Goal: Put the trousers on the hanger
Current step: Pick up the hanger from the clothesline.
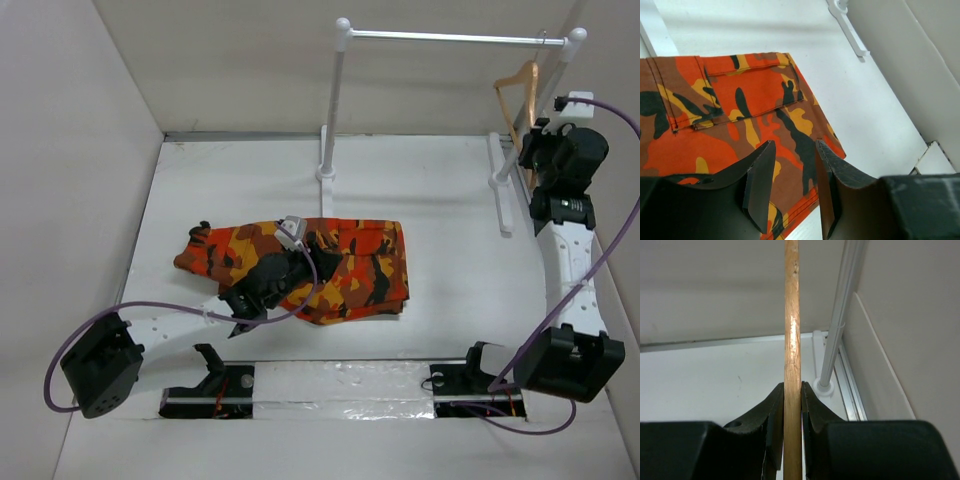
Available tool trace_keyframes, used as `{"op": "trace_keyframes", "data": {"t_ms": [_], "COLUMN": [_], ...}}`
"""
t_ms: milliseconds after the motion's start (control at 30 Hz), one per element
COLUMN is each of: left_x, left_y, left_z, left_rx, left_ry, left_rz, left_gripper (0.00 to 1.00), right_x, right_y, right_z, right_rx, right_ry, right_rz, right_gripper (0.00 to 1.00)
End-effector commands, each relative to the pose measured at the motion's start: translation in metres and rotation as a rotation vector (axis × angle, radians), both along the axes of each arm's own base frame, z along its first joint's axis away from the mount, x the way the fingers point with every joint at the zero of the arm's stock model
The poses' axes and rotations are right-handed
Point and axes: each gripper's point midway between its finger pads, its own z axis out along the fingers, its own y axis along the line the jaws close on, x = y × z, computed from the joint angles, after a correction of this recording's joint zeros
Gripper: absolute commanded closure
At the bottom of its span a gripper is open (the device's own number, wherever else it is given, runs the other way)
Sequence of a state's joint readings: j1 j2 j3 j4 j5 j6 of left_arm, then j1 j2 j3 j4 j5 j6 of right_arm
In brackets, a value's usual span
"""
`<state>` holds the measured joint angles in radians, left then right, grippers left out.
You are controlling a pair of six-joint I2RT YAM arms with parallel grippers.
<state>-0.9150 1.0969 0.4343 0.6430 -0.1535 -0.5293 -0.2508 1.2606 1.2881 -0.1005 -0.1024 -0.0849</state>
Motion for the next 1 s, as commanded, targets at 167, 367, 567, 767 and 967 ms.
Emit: {"op": "trace_keyframes", "data": {"t_ms": [167,367,567,767,967], "left_x": [0.01,0.015,0.022,0.034,0.049], "left_y": [-0.012,-0.021,-0.033,-0.046,-0.063], "left_z": [0.043,0.054,0.06,0.074,0.112], "left_rx": [-0.076,-0.083,-0.095,-0.096,-0.118], "left_ry": [-0.067,-0.083,-0.089,-0.108,-0.176], "left_rz": [0.003,-0.006,-0.015,-0.007,-0.008], "left_gripper": [0.64,0.61,0.61,0.58,0.54], "right_x": [0.002,0.004,-0.007,-0.012,-0.02], "right_y": [0.019,0.027,0.031,0.039,0.049], "right_z": [0.023,0.037,0.071,0.066,0.033], "right_rx": [0.003,0.017,-0.005,-0.004,0.011], "right_ry": [-0.142,-0.217,-0.324,-0.32,-0.275], "right_rz": [0.073,0.114,0.111,0.111,0.112], "right_gripper": [1.0,1.0,1.0,1.0,1.0]}}
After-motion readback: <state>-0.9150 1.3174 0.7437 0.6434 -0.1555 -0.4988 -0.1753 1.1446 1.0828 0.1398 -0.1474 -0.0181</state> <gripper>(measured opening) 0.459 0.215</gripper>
